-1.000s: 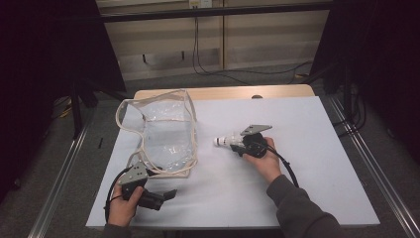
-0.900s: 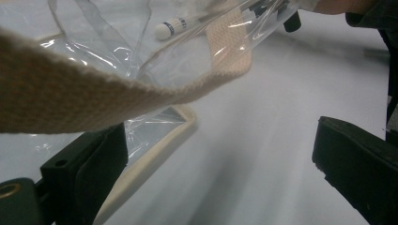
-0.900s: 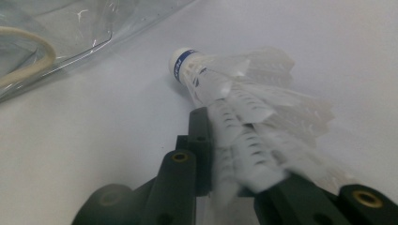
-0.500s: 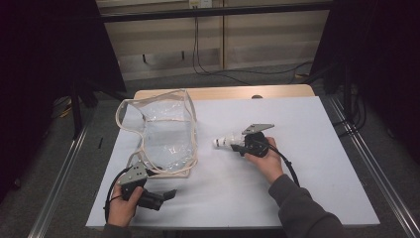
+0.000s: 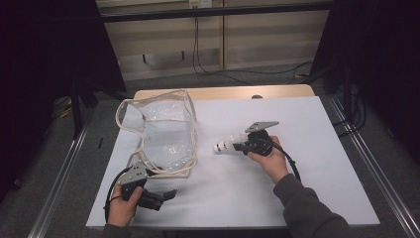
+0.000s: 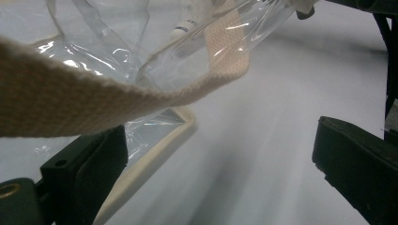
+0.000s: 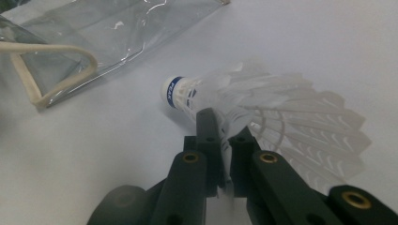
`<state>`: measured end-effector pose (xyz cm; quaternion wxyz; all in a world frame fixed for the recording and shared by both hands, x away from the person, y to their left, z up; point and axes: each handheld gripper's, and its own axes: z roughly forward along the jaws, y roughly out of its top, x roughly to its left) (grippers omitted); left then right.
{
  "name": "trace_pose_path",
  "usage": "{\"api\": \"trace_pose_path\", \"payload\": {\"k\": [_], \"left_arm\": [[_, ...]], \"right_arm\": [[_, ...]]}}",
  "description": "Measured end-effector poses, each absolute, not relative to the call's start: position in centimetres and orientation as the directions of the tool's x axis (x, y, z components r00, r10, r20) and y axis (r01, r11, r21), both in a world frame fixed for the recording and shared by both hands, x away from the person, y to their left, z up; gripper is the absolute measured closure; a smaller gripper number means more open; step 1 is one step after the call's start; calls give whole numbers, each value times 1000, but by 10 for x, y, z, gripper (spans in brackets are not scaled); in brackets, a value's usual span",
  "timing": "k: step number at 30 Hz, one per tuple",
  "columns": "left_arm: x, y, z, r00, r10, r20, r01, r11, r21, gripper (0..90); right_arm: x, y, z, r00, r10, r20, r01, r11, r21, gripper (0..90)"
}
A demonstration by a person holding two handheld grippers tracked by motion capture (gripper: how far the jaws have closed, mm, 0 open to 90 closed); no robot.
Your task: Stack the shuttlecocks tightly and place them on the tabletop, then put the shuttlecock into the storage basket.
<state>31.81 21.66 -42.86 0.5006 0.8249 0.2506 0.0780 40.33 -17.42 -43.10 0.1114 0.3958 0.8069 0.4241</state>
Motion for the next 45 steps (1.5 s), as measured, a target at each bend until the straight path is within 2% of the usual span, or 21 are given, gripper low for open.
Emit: {"api": "trace_pose_path", "payload": {"k": [17, 45], "left_arm": [[319, 216, -428, 864, 491, -113, 327, -376, 867, 37], [317, 215, -428, 863, 489, -125, 335, -368, 867, 36]], "right_arm": [[403, -182, -411, -659, 728, 189, 543, 286, 790, 874], [401, -182, -372, -692, 699, 179, 518, 309, 797, 873]]}}
